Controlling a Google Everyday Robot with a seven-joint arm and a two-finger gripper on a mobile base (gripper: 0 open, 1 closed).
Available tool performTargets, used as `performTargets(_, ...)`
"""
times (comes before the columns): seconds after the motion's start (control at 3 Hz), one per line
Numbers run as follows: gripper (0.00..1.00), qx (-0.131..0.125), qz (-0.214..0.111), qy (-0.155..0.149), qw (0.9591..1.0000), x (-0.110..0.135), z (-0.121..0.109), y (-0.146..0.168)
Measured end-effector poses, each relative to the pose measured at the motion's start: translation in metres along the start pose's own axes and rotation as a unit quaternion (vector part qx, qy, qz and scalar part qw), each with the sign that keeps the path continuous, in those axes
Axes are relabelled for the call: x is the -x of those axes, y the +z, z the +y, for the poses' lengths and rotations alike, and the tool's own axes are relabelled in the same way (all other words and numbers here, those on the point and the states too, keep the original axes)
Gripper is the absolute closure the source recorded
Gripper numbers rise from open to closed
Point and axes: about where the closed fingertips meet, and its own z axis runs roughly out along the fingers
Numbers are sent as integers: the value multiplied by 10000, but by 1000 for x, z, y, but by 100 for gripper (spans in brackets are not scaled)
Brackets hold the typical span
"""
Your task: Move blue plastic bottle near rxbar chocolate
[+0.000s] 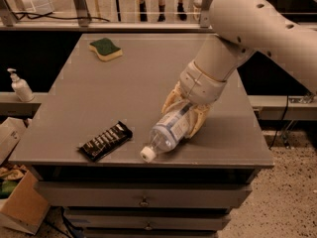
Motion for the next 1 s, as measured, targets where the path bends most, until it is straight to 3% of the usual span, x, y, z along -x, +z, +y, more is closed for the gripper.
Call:
performTargets(0.33,100,-103,-364,-260,9989,27,-12,11)
performTargets(0.67,100,-321,-706,-591,9952,59,-28,14)
performTargets(1.0,100,-634,-800,-892,9908,79,-40,6)
